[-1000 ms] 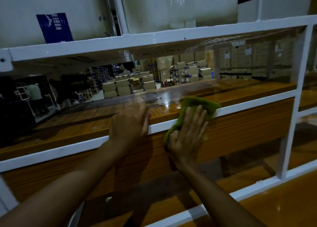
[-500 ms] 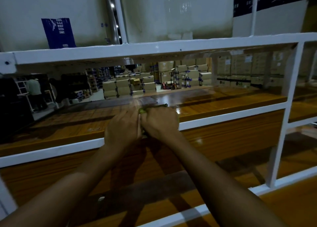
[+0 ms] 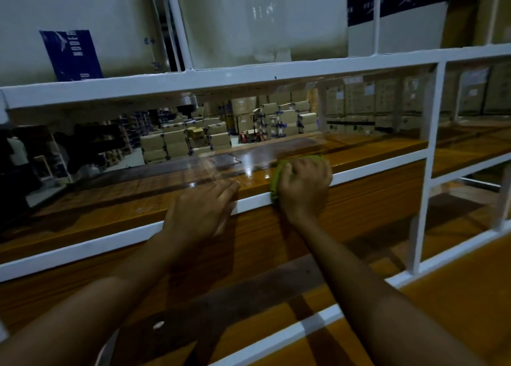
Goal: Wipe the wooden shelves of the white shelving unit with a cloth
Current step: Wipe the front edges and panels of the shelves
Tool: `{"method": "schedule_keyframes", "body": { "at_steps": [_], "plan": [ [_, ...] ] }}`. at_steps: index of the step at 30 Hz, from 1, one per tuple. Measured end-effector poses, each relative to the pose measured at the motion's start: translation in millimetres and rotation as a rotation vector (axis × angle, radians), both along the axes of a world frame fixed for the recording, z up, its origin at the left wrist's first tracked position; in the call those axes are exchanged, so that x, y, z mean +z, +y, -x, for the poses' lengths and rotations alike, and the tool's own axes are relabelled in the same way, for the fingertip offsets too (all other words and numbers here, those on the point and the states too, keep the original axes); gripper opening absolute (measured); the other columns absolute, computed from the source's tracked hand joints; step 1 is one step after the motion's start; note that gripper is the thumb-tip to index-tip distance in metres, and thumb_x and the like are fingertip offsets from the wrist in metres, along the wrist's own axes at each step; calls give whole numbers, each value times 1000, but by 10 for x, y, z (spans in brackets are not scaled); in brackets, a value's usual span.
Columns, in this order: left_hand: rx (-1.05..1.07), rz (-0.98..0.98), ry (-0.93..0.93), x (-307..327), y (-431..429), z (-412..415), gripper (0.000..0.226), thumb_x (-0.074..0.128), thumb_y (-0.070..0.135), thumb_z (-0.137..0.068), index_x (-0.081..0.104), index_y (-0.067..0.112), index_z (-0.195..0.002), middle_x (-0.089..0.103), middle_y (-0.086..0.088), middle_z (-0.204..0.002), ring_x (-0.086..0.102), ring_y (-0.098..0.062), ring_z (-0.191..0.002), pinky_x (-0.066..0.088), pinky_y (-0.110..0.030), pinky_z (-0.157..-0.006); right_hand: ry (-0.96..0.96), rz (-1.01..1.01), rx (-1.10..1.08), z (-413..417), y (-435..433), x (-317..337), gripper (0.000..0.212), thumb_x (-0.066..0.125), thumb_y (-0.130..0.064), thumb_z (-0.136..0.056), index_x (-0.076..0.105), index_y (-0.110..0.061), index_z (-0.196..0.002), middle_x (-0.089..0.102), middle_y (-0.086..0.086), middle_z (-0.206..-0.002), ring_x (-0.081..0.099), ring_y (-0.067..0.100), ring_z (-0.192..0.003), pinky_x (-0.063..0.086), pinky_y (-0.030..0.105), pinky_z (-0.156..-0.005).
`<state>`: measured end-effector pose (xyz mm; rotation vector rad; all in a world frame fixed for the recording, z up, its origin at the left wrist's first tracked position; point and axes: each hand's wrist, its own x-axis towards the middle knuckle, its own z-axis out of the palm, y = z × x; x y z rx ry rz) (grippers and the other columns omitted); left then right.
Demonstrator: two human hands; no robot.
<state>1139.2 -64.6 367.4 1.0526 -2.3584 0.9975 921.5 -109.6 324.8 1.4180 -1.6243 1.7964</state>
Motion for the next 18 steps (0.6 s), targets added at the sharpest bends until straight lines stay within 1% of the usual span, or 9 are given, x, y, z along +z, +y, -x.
{"method": "schedule_keyframes", "body": {
  "at_steps": [3,5,7,9,10,12,13,15,18],
  "plan": [
    [-34,-36,124,25,48,103,39,42,36,-93,65,16,-118,72,-6,-107,68,-24,-89,48,-28,-63,241,19,66,-594,125,-199,43,37,-37,-100,63,-18,-129,58,9,-137,46,29,-135,17,54,-121],
    [-61,-85,212,37,62,179,30,44,35,-91,64,20,-107,71,-4,-96,65,-23,-79,39,-27,-61,311,33,60,-786,125,-360,52,30,-40,-104,42,-21,-151,37,10,-159,26,27,-150,13,54,-122],
    [-60,-100,199,27,51,210,35,39,38,-90,62,20,-108,69,-6,-96,63,-24,-79,41,-30,-61,297,57,32,-755,76,-522,55,23,-43,-107,23,-23,-158,20,12,-165,14,28,-154,11,53,-123],
    [-28,-39,89,-11,5,198,48,37,39,-91,60,13,-123,69,-11,-111,65,-27,-92,48,-33,-67,308,63,18,-609,9,-773,57,19,-47,-107,12,-26,-159,6,10,-168,6,29,-155,6,51,-124],
    [2,7,24,-30,-21,191,52,36,39,-92,57,10,-131,66,-14,-120,65,-29,-101,51,-35,-71,274,52,-2,-518,-32,-948,58,17,-48,-106,7,-29,-160,2,8,-168,3,30,-155,5,50,-124],
    [72,65,-69,-58,-62,206,56,35,40,-97,48,7,-140,58,-17,-134,59,-33,-116,51,-39,-80,44,10,-35,-340,-95,-1274,59,14,-51,-106,-1,-34,-160,7,8,-167,8,31,-152,13,54,-121],
    [97,79,-91,-77,-85,225,57,33,41,-99,43,8,-144,53,-18,-139,55,-34,-121,49,-41,-84,-117,-9,-47,-261,-129,-1367,59,14,-51,-106,1,-34,-160,11,10,-166,10,31,-151,17,58,-119],
    [129,96,-123,-111,-123,269,58,30,42,-101,35,8,-148,46,-20,-145,49,-37,-125,46,-45,-87,-372,-16,-65,-152,-205,-1371,59,18,-45,-106,13,-23,-161,12,17,-166,9,32,-153,19,63,-117],
    [162,128,-161,-170,-160,343,60,27,43,-102,28,7,-151,40,-22,-148,44,-39,-127,42,-47,-87,-498,-19,-84,-232,-215,-1133,62,26,-34,-102,17,-14,-160,10,17,-167,9,34,-154,16,60,-120]
  ]
}}
